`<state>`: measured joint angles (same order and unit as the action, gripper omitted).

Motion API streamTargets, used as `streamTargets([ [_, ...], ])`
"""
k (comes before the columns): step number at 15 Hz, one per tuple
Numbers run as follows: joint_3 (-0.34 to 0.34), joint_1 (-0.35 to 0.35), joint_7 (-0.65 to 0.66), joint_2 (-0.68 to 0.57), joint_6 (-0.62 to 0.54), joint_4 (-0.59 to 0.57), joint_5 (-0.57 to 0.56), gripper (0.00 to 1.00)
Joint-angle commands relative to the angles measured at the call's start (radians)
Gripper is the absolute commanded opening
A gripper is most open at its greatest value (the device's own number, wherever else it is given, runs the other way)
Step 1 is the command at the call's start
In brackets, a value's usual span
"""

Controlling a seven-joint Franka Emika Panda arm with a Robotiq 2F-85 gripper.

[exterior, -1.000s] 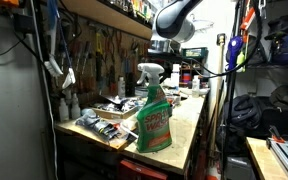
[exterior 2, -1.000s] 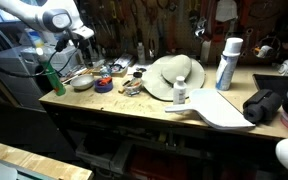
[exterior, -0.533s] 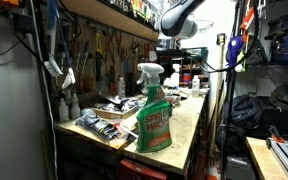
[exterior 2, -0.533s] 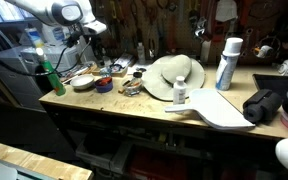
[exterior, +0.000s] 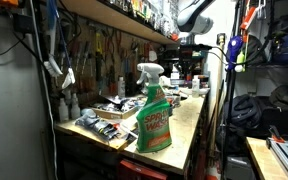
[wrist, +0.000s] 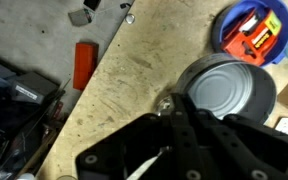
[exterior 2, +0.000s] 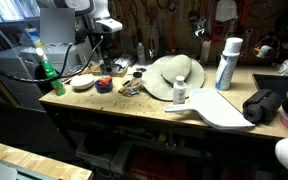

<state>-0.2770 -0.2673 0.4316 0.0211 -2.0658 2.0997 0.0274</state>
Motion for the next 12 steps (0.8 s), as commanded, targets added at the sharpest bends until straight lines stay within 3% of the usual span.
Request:
streamTargets([
  [1, -0.001, -0.009, -0.001, -0.003, 0.013, 0.0, -0.003, 0.03],
  [4, -0.001, -0.009, 0.002, -0.006, 0.016, 0.002, -0.004, 0.02],
  [6, -0.009, -0.018, 0.094, -0.045, -0.047, -0.011, -0.073, 0.01],
  [12, -0.119, -0.093, 0.29, -0.193, -0.14, -0.062, -0.16, 0.01],
])
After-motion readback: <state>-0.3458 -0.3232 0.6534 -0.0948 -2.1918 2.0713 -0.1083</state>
